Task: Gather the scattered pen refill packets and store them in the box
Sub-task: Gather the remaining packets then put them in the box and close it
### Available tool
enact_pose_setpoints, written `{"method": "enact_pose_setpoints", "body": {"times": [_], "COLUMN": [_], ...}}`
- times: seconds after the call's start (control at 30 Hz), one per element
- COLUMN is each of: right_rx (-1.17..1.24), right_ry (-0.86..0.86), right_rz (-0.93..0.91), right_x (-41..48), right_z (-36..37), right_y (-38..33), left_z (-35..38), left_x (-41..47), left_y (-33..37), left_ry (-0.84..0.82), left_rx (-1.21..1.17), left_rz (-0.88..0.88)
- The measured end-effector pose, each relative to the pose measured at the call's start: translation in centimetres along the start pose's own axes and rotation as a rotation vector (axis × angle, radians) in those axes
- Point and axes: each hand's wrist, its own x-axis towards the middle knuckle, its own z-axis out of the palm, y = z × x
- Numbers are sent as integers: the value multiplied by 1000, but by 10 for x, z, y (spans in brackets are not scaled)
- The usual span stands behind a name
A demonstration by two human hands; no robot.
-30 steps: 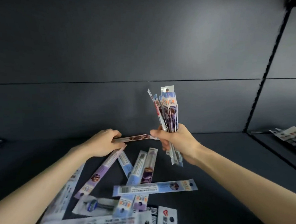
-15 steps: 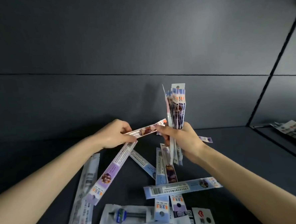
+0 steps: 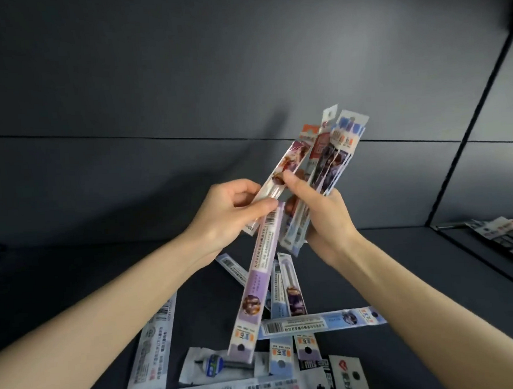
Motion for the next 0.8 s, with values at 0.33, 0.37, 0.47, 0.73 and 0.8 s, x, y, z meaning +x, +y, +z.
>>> {"method": "enact_pose_setpoints", "body": {"times": [0.33, 0.37, 0.47, 0.73, 0.8], "right_rx": [218, 142, -7, -90, 0], "right_ry": [155, 125, -5, -174, -194], "right_rz": [-99, -62, 42, 182, 227], "right_x": [-15, -21, -44, -88, -93], "right_z": [-19, -23, -33, -46, -40], "right_y": [-44, -41, -29, -15, -14], "left_z": [-24, -23, -9, 49, 65], "left_x": [-13, -15, -21, -76, -98], "left_y": [22, 24, 33, 44, 42], "left_ry": [248, 340, 574, 844, 761], "left_rx": [116, 83, 35, -62, 91], "left_rz": [-11, 9, 98, 358, 441]}}
